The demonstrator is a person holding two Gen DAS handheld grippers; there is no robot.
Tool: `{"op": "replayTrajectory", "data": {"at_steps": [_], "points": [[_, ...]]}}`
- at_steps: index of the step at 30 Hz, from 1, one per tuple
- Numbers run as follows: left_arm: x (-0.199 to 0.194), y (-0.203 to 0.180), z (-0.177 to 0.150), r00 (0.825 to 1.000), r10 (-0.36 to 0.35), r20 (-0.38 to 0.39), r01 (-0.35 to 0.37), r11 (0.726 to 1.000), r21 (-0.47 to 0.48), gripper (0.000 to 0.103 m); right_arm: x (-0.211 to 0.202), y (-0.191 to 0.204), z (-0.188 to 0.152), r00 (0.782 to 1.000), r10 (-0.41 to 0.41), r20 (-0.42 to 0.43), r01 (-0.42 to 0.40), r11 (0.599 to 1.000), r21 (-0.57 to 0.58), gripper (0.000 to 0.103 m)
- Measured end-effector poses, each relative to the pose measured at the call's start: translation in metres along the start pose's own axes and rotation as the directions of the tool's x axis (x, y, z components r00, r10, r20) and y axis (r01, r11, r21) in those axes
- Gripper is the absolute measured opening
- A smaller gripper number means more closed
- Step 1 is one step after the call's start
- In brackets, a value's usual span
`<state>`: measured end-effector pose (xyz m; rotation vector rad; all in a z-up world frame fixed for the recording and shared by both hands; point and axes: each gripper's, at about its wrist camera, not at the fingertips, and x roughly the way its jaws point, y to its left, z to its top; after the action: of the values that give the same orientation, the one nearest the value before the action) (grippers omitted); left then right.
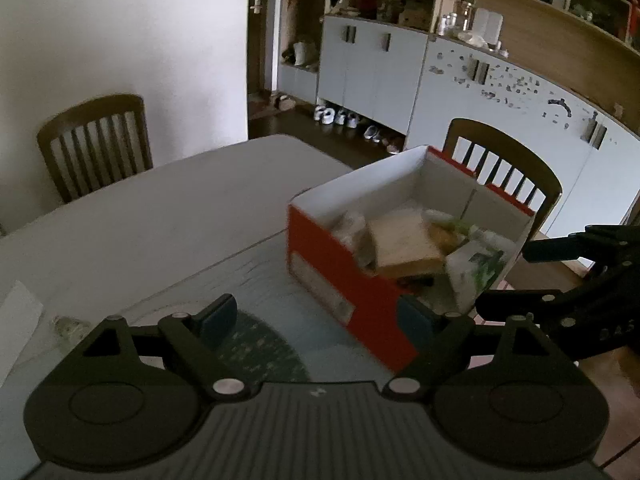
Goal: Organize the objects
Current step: 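Move both tools back toward the tape dispenser and pink box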
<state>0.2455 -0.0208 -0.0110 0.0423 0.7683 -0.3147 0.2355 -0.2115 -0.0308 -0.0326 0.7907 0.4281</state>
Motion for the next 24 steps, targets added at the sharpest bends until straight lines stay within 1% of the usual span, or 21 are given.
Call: {"op": "replayTrajectory", "data": {"at_steps": [3, 5, 6, 7, 11, 14, 18, 24], "points": [[-0.006, 0.02, -0.008, 1.0, 0.002, -0.009, -0.002, 1.0, -0.028, 0.09, 0.005, 0.022, -0.001, 1.0, 0.008, -0.014, -0.008, 1.0, -0.015, 0.098], [-0.012, 0.033, -0.013, 1.0, 0.005, -0.006, -0.005, 0.999, -0.042, 0.096, 0.01, 0.037, -0.001, 1.0, 0.013, -0.025, -0.013, 1.0, -0.025, 0.098], [-0.015, 0.04, -0.016, 1.0, 0.01, 0.001, -0.01, 0.999, -0.046, 0.101, 0.012, 0.043, -0.002, 0.999, 0.015, -0.03, -0.016, 0.999, -0.029, 0.098], [-0.018, 0.047, -0.019, 1.0, 0.017, 0.009, -0.016, 0.999, -0.049, 0.103, 0.015, 0.05, -0.002, 0.999, 0.017, -0.037, -0.018, 0.999, -0.034, 0.098], [-0.027, 0.073, -0.029, 0.999, 0.045, 0.021, -0.043, 0.997, -0.061, 0.103, 0.024, 0.074, -0.003, 0.998, 0.016, -0.061, -0.019, 0.998, -0.051, 0.098], [-0.029, 0.095, -0.036, 0.994, 0.103, 0.029, -0.1, 0.991, -0.092, 0.103, 0.033, 0.09, -0.005, 0.997, 0.007, -0.075, -0.013, 0.998, -0.067, 0.098], [-0.029, 0.124, -0.044, 0.986, 0.164, 0.035, -0.158, 0.979, -0.129, 0.103, 0.045, 0.11, -0.007, 0.995, 0.008, -0.096, -0.015, 0.997, -0.072, 0.098], [-0.022, 0.16, -0.056, 0.978, 0.21, -0.002, -0.208, 0.967, -0.149, 0.103, 0.063, 0.138, -0.007, 0.993, 0.02, -0.114, -0.029, 0.996, -0.082, 0.097]]}}
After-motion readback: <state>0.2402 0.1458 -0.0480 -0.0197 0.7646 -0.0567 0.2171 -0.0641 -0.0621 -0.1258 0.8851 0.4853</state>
